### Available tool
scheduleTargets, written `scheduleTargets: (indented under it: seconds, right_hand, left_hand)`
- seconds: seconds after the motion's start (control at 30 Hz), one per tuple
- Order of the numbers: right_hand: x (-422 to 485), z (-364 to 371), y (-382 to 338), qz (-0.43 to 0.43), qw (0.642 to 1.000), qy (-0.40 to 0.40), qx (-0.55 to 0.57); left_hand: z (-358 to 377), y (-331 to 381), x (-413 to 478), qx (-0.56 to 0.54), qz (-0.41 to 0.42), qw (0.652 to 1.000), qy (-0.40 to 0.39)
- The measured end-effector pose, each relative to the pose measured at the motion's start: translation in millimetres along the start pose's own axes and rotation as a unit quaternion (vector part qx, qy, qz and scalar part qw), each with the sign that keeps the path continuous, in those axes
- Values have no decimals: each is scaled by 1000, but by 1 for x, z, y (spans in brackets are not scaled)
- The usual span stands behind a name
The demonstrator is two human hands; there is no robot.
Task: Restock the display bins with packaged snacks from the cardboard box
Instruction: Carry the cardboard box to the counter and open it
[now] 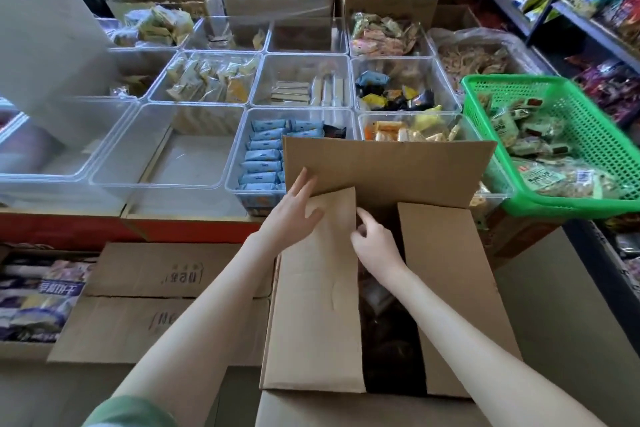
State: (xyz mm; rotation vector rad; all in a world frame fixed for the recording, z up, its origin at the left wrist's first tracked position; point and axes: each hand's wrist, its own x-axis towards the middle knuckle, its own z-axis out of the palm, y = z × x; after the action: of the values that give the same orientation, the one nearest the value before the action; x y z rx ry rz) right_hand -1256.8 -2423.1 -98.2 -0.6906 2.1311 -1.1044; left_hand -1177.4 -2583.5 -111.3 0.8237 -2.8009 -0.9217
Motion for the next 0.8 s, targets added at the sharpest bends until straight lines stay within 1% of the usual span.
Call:
scheduleTargets:
  seconds: [0.07,0.1,0.13,0.2,0.23,0.27,0.3,0.37,0.4,0.47,0.53,0.63,0.67,0.73,0.77,0.8]
  right_hand:
    - [-13,7,-19,-59,994,19,89]
    - [-18,13,-29,-84,989,4,120]
    - [-23,20,-36,-105,985,-30,137]
    - [-29,39,-45,-147,975,-108,128]
    - [-31,48,-47,-171,969,-139,107]
    - [-31,59,-47,-191,964,-166,78]
    - [-30,70,-46,-208,960,-186,39]
    - [-26,93,-39,-232,949,-203,-69]
    - [-23,104,-34,-241,940,-199,-134]
    - [-19,121,-23,-249,911,-200,-260]
    - [-18,133,-14,-245,878,-215,-351]
    - [-18,144,-6,-249,845,-212,-423]
    - [-17,146,-4,-244,839,-213,-436]
    - [-16,145,-3,-242,829,-224,-451]
    - [-16,142,-3,-245,829,-232,-446]
    - [-17,136,-3,-249,835,-234,-432]
  left_hand:
    - [-13,-2,-10,-65,-23,997,20]
    - [-22,-5,-14,-99,-46,994,15]
    - [-33,-4,-22,-146,-69,987,2]
    - [-50,-12,-39,-274,-102,955,-43]
    - [-57,-17,-50,-314,-109,941,-58]
    - [-64,-24,-61,-325,-119,936,-62]
    - [-69,-36,-70,-318,-128,938,-51]
    - [-79,-59,-89,-281,-174,944,3]
    - [-81,-72,-96,-251,-204,946,30]
    - [-82,-93,-111,-155,-252,954,44]
    - [-73,-111,-123,-27,-269,963,18]
    - [-45,-119,-135,80,-243,966,-40]
    - [-35,-117,-138,100,-225,966,-79]
    - [-20,-109,-142,78,-208,963,-155]
    - [-14,-104,-142,62,-219,958,-173]
    - [-9,-101,-140,63,-237,955,-167]
